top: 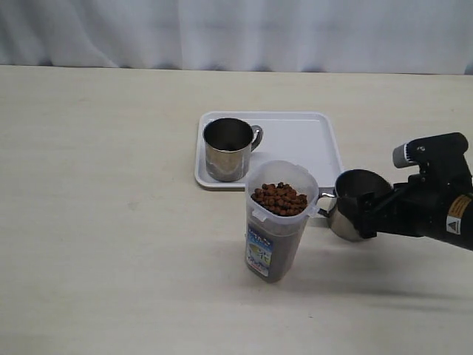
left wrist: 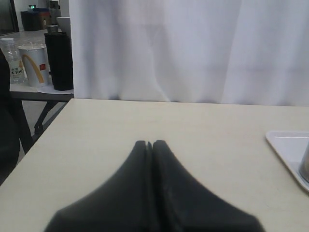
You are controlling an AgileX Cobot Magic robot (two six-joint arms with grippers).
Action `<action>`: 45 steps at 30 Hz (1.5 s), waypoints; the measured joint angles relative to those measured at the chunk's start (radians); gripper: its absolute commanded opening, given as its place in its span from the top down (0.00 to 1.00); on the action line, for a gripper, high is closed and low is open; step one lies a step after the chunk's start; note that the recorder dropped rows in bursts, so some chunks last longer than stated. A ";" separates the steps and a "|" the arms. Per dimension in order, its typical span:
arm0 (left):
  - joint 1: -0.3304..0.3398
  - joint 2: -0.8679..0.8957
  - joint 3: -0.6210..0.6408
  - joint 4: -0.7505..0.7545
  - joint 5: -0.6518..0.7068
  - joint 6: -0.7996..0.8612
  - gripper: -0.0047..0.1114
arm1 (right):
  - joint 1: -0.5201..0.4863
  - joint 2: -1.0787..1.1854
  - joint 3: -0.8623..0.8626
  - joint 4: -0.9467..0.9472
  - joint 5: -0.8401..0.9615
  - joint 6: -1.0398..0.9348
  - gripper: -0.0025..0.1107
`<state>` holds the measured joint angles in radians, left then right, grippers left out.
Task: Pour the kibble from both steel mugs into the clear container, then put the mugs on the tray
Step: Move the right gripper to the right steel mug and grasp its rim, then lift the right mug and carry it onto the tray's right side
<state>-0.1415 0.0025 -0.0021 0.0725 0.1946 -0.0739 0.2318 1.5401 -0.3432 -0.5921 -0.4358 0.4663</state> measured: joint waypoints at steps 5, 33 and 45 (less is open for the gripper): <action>0.000 0.000 0.000 0.000 0.000 0.000 0.96 | 0.000 0.036 -0.022 0.000 -0.013 0.000 0.01; 0.000 0.000 0.000 0.000 0.000 0.000 0.96 | 0.000 0.045 -0.295 -0.018 0.100 0.023 0.94; 0.000 0.000 0.000 0.000 0.000 0.000 0.96 | 0.002 0.383 -0.499 -0.206 0.006 0.133 0.94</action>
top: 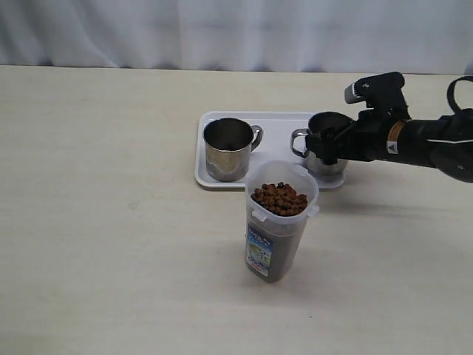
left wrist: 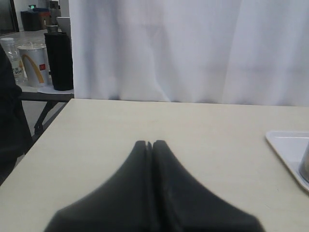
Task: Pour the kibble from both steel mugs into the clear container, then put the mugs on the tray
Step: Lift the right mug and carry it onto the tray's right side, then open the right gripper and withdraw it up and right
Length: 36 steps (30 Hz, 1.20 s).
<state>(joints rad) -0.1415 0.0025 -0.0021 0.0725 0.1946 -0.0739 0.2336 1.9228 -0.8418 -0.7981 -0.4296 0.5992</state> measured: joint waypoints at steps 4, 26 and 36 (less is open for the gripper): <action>0.000 0.000 0.000 0.000 0.000 0.000 0.96 | 0.000 0.032 -0.041 -0.040 -0.019 0.046 0.94; 0.000 0.000 0.000 0.000 0.000 0.000 0.96 | 0.048 0.027 -0.047 -0.075 -0.019 0.084 0.30; 0.000 0.000 0.000 0.000 0.000 0.000 0.96 | 0.048 -0.174 -0.028 -0.179 0.061 0.227 0.48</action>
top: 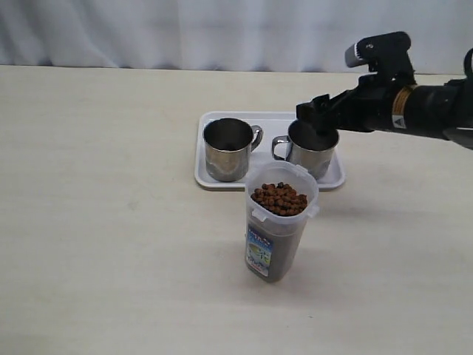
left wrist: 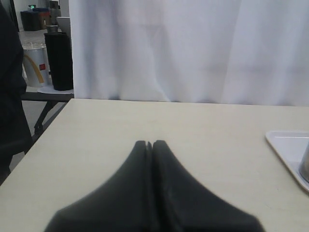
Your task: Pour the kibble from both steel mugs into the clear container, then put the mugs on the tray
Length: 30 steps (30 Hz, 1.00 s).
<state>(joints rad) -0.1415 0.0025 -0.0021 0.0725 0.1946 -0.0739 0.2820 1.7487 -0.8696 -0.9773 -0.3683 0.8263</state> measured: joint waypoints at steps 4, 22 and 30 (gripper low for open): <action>0.000 0.000 0.000 0.000 0.000 0.000 0.96 | 0.000 -0.162 0.067 -0.019 0.004 0.041 0.92; 0.000 0.000 0.000 0.000 0.000 0.000 0.96 | 0.000 -1.171 0.753 0.519 0.008 -0.352 0.94; 0.000 0.000 0.000 0.000 0.000 0.000 0.96 | 0.000 -1.390 0.801 0.546 0.009 -0.346 0.94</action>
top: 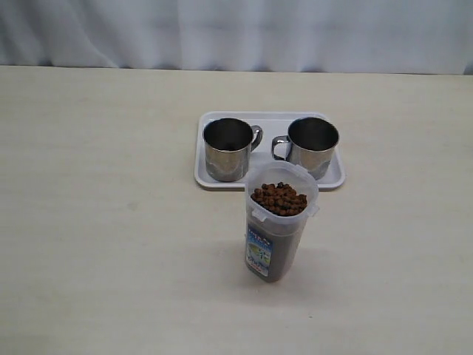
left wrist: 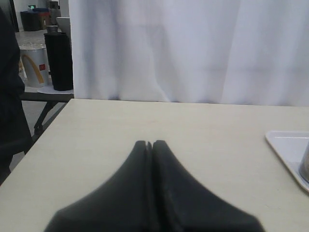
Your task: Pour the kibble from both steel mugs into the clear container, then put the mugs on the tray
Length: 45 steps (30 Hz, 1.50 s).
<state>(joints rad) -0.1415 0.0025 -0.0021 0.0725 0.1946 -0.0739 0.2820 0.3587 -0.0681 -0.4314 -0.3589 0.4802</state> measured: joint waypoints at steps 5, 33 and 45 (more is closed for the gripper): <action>0.000 0.000 0.000 0.000 0.000 0.000 0.96 | 0.000 -0.064 0.000 0.000 0.000 0.000 0.94; 0.000 0.000 0.000 0.000 0.000 0.000 0.96 | -0.139 -0.354 0.064 0.323 0.513 -0.330 0.94; 0.000 0.000 0.000 0.000 0.000 0.000 0.96 | -0.139 -0.354 0.064 0.360 0.574 -0.357 0.94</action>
<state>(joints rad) -0.1415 0.0025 -0.0021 0.0725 0.1946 -0.0739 0.1433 0.0043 -0.0043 -0.0713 0.2152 0.1230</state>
